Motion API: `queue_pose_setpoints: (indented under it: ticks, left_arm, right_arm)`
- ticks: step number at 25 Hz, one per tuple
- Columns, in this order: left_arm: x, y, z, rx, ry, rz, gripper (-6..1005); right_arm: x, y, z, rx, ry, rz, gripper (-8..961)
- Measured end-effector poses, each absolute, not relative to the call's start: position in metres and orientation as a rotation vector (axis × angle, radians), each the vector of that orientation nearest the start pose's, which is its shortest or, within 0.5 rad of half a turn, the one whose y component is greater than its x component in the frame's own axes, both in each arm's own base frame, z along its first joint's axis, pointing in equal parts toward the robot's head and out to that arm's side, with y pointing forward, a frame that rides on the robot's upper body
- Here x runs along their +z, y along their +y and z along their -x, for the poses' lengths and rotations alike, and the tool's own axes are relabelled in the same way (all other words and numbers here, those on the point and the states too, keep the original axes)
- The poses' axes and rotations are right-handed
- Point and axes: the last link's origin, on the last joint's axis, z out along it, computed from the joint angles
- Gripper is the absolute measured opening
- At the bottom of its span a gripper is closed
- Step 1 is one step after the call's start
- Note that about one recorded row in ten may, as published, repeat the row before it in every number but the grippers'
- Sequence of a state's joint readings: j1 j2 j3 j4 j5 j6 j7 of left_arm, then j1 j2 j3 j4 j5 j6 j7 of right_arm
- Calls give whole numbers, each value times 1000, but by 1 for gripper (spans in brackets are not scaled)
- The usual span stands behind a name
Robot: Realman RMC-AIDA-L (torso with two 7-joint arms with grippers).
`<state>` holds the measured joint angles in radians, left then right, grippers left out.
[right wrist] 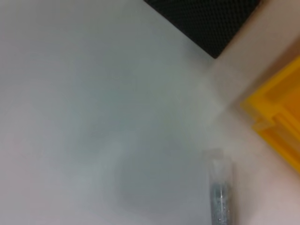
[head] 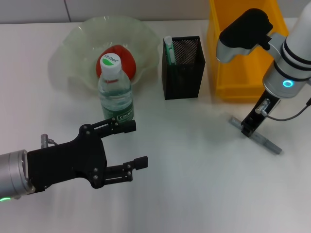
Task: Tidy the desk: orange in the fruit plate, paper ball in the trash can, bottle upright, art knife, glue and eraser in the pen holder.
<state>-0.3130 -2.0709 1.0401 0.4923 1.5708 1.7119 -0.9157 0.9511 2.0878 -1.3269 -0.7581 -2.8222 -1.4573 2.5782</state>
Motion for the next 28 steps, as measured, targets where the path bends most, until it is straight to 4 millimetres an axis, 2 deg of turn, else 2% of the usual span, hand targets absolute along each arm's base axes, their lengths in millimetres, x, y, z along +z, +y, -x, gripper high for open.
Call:
queue_pose_setpoints:
  ticks: [6,13,16,17,18,21,22,23,27,28]
  left_arm:
    - [-30,245,272,-1066,-270,2723,785]
    - [-30,245,272,-1065,-270,2722,785]
    - [-30,245,272,-1065,-270,2722,785]
    - [-30,245,272,-1065,-271,2720,785]
    - [-30,245,272,-1065,-271,2720,785]
    - [-30,245,272,-1067,-271,2716,785]
    - [-30,246,272,-1067,-271,2715,784]
    - [-30,246,272,-1067,-271,2715,784]
    - [-29,246,272,-1068,-271,2711,784]
    - [-29,246,272,-1068,-272,2709,784]
  right_arm:
    - [-38,391,-196,-880,981,2506,146]
    - [-27,389,-181,-649,928,2555,144]
    - [-21,385,-173,-452,892,2605,140]
    - [-19,382,-167,-277,862,2650,140]
    - [-19,382,-167,-277,862,2650,140]
    - [-19,379,-162,-30,802,2691,141]
    - [-20,378,-162,100,758,2699,141]
    - [-20,378,-162,100,758,2699,140]
    - [-24,378,-162,327,743,2699,138]
    - [-25,379,-165,435,754,2689,138]
